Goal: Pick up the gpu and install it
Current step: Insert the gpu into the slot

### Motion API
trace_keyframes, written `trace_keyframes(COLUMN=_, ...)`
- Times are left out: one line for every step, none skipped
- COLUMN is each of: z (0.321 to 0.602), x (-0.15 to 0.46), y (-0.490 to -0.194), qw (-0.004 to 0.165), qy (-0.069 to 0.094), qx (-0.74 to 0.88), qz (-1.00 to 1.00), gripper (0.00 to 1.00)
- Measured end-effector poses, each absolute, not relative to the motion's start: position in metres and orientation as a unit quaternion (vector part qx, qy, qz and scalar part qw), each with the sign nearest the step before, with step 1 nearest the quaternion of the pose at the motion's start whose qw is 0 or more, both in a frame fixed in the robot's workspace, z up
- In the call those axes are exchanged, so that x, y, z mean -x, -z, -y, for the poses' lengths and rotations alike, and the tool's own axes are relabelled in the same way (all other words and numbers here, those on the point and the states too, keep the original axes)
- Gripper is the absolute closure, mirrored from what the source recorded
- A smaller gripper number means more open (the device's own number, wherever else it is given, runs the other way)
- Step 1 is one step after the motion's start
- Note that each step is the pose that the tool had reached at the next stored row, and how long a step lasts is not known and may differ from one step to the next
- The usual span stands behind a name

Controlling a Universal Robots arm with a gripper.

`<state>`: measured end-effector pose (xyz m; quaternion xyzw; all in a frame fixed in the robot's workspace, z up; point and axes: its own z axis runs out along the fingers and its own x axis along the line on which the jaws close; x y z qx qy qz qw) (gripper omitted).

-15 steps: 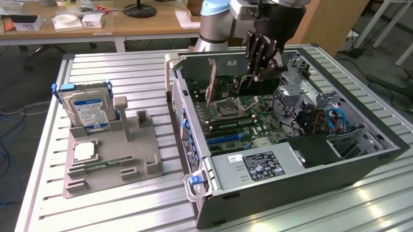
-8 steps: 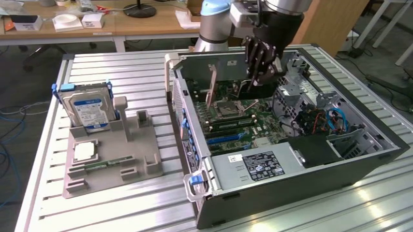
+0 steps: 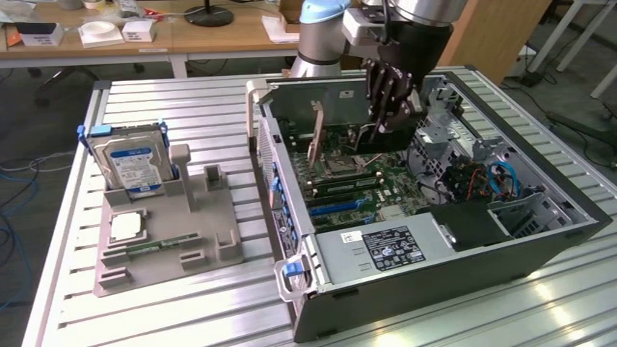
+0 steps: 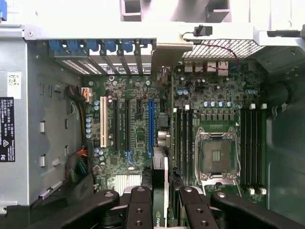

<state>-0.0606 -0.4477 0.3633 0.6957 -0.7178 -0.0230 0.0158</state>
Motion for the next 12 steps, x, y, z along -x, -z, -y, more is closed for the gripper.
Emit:
trace_keyframes(z=0.448, x=0.061, y=-0.363, qw=0.016, qy=0.023, qx=-0.696, qz=0.718, gripper=0.74)
trace_keyframes(z=0.448, x=0.062, y=-0.362, qw=0.016, qy=0.023, qx=-0.696, qz=0.718, gripper=0.74)
trace_keyframes(z=0.448, x=0.063, y=-0.361, qw=0.016, qy=0.023, qx=-0.696, qz=0.718, gripper=0.74)
trace_keyframes(z=0.448, x=0.063, y=-0.36, qw=0.016, qy=0.023, qx=-0.696, qz=0.718, gripper=0.74)
trace_keyframes(z=0.448, x=0.064, y=-0.359, qw=0.016, qy=0.023, qx=-0.696, qz=0.718, gripper=0.74)
trace_keyframes(z=0.448, x=0.064, y=-0.358, qw=0.017, qy=0.023, qx=-0.696, qz=0.718, gripper=0.74)
trace_keyframes(z=0.448, x=0.064, y=-0.356, qw=0.017, qy=0.023, qx=-0.696, qz=0.718, gripper=0.74)
trace_keyframes(z=0.448, x=0.064, y=-0.354, qw=0.017, qy=0.023, qx=-0.696, qz=0.718, gripper=0.74)
trace_keyframes(z=0.448, x=0.064, y=-0.353, qw=0.017, qy=0.024, qx=-0.696, qz=0.718, gripper=0.74)
trace_keyframes(z=0.448, x=0.064, y=-0.351, qw=0.017, qy=0.024, qx=-0.696, qz=0.718, gripper=0.74)
trace_keyframes(z=0.448, x=0.064, y=-0.35, qw=0.017, qy=0.024, qx=-0.696, qz=0.718, gripper=0.74)
trace_keyframes(z=0.448, x=0.066, y=-0.348, qw=0.017, qy=0.024, qx=-0.696, qz=0.718, gripper=0.74)
